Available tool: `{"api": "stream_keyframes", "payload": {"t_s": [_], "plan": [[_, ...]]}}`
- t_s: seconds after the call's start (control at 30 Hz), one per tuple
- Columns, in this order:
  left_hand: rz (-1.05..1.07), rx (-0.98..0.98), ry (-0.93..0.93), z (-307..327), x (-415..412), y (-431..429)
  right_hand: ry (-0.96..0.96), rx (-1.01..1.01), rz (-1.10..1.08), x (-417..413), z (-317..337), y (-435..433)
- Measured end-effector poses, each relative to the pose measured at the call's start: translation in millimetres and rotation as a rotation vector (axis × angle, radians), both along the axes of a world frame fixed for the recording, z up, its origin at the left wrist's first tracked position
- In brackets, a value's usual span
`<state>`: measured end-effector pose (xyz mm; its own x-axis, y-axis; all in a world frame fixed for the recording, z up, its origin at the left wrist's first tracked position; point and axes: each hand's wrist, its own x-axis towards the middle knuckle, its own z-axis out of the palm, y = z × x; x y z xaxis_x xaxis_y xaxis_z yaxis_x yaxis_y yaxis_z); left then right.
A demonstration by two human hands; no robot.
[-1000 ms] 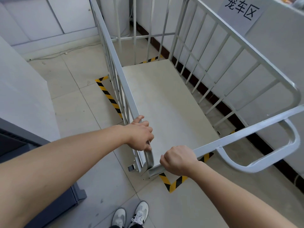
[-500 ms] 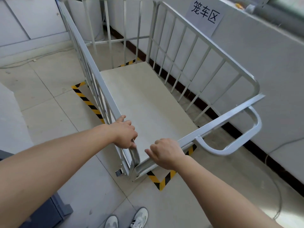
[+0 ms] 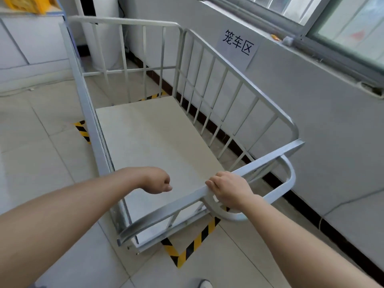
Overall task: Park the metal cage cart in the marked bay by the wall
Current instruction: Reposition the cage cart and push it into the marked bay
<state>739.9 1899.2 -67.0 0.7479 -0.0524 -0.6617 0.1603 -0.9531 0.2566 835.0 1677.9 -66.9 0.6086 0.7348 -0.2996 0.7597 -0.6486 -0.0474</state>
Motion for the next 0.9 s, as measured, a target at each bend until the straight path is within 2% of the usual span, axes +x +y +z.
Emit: {"api": "stream_keyframes", "payload": {"t_s": [0.13,0.37,0.43,0.57,0.67,0.9], "plan": [[0.157,-0.163,-0.054,-4,40,-54,-0.004,-0.002,0.02,51,-7,-30],[0.462,-0.247,-0.107,-21,81,-126,-0.019,0.001,0.129,132,-12,-80],[0.532,-0.208,-0.123,-26,80,-138,-0.012,-0.036,0.17,151,-12,-89],[0.588,0.005,-0.174,-32,76,-151,0.006,-0.106,0.25,175,-16,-95],[0.598,0.114,-0.211,-32,72,-160,-0.05,-0.077,0.285,172,-22,-98],[0.574,0.173,-0.248,-38,75,-158,-0.097,-0.011,0.31,174,-31,-98]]}}
